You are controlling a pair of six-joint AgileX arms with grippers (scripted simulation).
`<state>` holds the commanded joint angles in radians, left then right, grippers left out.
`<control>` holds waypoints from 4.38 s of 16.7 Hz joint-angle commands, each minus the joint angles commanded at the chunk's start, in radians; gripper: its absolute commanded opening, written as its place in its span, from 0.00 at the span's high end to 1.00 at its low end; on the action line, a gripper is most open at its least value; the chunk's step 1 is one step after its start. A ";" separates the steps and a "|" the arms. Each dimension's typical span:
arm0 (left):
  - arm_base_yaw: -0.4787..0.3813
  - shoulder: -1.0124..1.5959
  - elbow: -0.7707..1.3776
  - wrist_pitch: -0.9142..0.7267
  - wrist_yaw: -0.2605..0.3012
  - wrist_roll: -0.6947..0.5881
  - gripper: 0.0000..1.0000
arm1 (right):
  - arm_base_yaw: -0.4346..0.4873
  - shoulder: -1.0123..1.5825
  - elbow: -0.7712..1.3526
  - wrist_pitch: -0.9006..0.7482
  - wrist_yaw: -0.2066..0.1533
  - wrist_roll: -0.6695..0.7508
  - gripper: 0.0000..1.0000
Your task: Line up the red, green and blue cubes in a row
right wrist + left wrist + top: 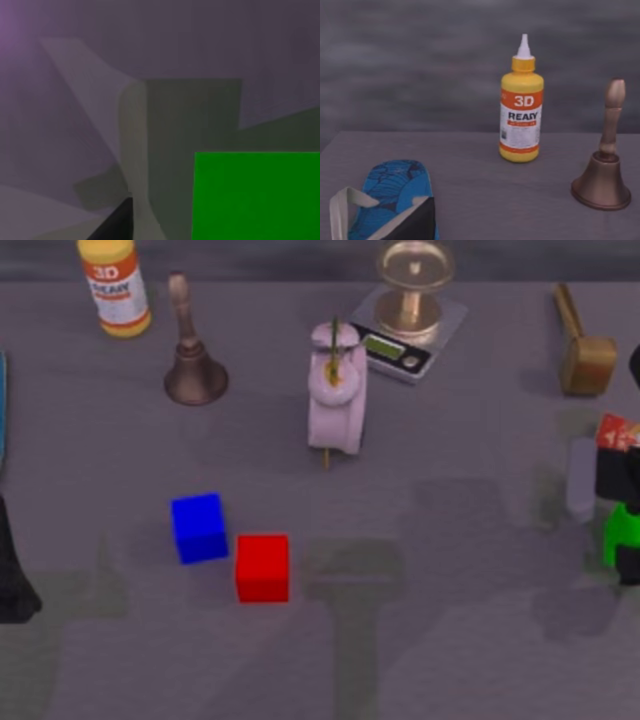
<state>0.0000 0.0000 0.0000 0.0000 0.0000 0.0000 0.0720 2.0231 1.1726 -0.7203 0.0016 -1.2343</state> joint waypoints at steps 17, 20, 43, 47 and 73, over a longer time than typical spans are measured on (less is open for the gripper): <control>0.000 0.000 0.000 0.000 0.000 0.000 0.00 | 0.003 -0.064 0.049 -0.113 -0.003 0.017 1.00; 0.000 0.000 0.000 0.000 0.000 0.000 0.00 | 0.005 -0.112 0.111 -0.233 -0.003 0.018 1.00; 0.000 0.000 0.000 0.000 0.000 0.000 0.00 | 0.686 0.202 0.752 -0.549 -0.002 0.434 1.00; 0.000 0.000 0.000 0.000 0.000 0.000 0.00 | 0.690 0.201 0.756 -0.550 -0.002 0.440 1.00; 0.000 0.000 0.000 0.000 0.000 0.000 0.00 | 0.693 0.252 0.554 -0.300 -0.001 0.440 0.10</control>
<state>0.0000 0.0000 0.0000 0.0000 0.0000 0.0000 0.7646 2.2746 1.7262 -1.0206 0.0007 -0.7939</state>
